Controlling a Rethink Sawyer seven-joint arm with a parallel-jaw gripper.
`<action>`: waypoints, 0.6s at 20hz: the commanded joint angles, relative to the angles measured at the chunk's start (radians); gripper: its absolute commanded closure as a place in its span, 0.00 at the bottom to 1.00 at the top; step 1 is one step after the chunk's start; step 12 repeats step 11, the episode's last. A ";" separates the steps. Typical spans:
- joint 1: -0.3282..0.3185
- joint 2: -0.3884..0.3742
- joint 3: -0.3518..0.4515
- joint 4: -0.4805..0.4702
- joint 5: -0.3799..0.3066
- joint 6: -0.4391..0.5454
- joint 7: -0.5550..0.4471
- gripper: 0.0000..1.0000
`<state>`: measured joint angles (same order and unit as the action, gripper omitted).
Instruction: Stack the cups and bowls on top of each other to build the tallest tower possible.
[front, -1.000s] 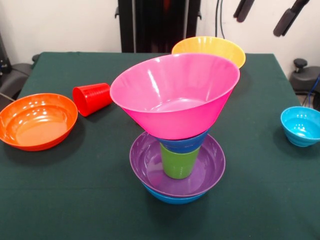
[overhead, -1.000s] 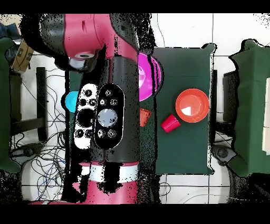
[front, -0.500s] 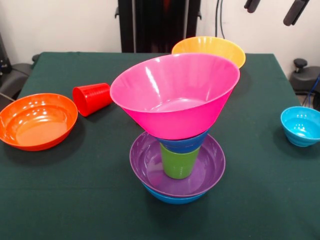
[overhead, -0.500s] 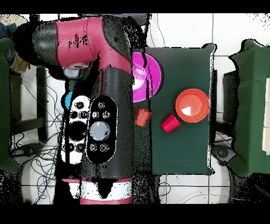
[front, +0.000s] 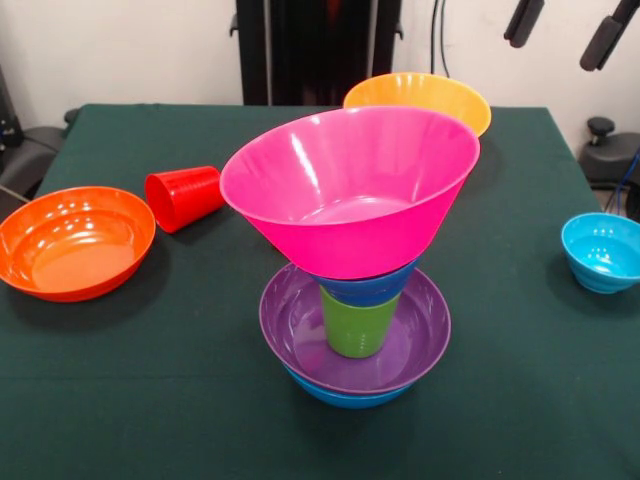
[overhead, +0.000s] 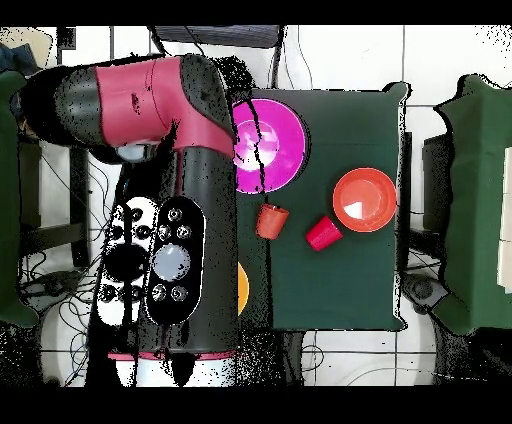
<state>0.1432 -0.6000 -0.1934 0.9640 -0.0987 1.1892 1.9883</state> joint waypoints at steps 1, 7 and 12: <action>0.015 0.004 0.032 0.165 -0.039 -0.083 0.080 0.00; 0.015 0.017 0.028 0.153 -0.042 -0.091 0.068 0.00; 0.013 0.023 0.025 0.148 -0.041 -0.089 0.068 0.00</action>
